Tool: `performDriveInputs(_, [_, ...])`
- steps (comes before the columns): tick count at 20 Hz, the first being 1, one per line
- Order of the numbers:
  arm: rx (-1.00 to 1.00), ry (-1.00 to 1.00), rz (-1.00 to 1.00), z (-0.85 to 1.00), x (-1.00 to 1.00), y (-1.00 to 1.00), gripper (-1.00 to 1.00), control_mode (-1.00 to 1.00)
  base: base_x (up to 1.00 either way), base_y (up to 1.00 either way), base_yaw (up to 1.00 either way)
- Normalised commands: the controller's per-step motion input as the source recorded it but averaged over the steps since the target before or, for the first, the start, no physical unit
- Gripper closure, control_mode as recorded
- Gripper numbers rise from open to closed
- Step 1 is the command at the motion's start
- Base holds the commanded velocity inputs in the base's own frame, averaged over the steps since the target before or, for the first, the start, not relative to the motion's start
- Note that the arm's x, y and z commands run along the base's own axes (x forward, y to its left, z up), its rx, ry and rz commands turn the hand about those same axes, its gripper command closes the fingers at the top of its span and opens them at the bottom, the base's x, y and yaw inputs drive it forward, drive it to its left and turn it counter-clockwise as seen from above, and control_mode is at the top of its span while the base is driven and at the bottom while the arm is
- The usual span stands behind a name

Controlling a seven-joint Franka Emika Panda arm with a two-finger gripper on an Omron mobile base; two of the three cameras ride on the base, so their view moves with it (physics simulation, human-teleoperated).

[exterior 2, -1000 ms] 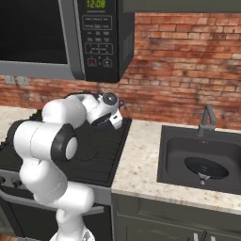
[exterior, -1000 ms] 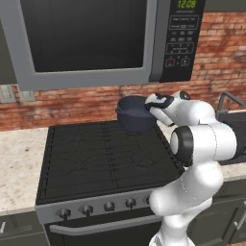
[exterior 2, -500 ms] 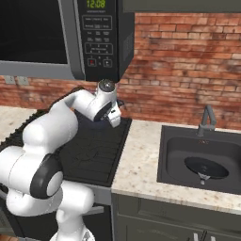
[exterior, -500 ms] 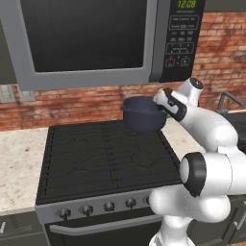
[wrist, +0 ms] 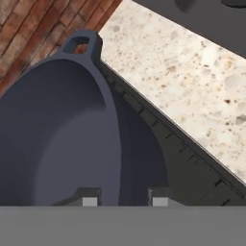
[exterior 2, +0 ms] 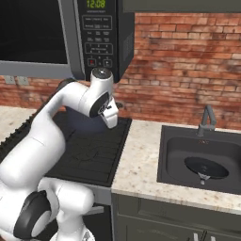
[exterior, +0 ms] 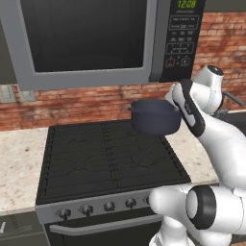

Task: Move the pot and pan from the stove into the sink.

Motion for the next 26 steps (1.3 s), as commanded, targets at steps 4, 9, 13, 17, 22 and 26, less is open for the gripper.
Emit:
performDriveInputs(4, [-0.02, 0.06, 0.0, 0.45, -1.0, -0.14, 1.0, -1.0, 0.0, 0.0, 0.0])
performDriveInputs(9, [-0.02, 0.02, 0.01, 0.42, -1.0, -0.12, 1.0, -1.0, 0.0, 0.0, 0.0])
performDriveInputs(13, [-0.04, -0.01, 0.06, 0.34, -1.0, -0.06, 1.0, -1.0, 0.0, 0.0, 0.0])
performDriveInputs(17, [-0.02, -0.26, 0.09, 0.1, -0.79, -0.06, 1.0, -1.0, 0.0, 0.0, 0.0])
performDriveInputs(22, [0.0, -0.49, 0.19, -0.01, -0.18, -0.14, 1.0, -1.0, 0.0, 0.0, 0.0])
performDriveInputs(26, [0.0, -0.07, 0.03, -0.02, -0.02, 0.01, 1.0, -1.0, 0.0, 0.0, 0.0])
